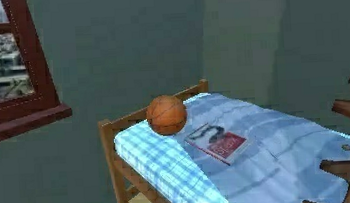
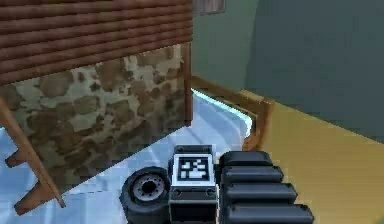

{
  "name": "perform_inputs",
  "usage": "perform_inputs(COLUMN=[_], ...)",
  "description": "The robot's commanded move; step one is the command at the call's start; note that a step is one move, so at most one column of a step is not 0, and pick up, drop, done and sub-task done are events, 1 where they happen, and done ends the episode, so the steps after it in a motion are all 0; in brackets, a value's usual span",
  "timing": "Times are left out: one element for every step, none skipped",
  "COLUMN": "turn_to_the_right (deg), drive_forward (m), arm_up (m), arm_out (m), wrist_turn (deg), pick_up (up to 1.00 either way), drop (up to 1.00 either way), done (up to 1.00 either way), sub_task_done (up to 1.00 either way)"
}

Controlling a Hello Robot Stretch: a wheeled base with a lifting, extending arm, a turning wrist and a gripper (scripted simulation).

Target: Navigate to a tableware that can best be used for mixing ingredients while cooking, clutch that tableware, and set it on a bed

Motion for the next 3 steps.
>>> perform_inputs(turn_to_the_right=[-45.0,-45.0,-30.0], drive_forward=[0.00,0.00,0.00], arm_up=[0.00,0.00,0.00], arm_out=[0.00,0.00,0.00], wrist_turn=[0.0,0.0,0.0], pick_up=[0.00,0.00,0.00], drop=[0.00,0.00,0.00], done=[0.00,0.00,0.00], sub_task_done=[0.00,0.00,0.00])
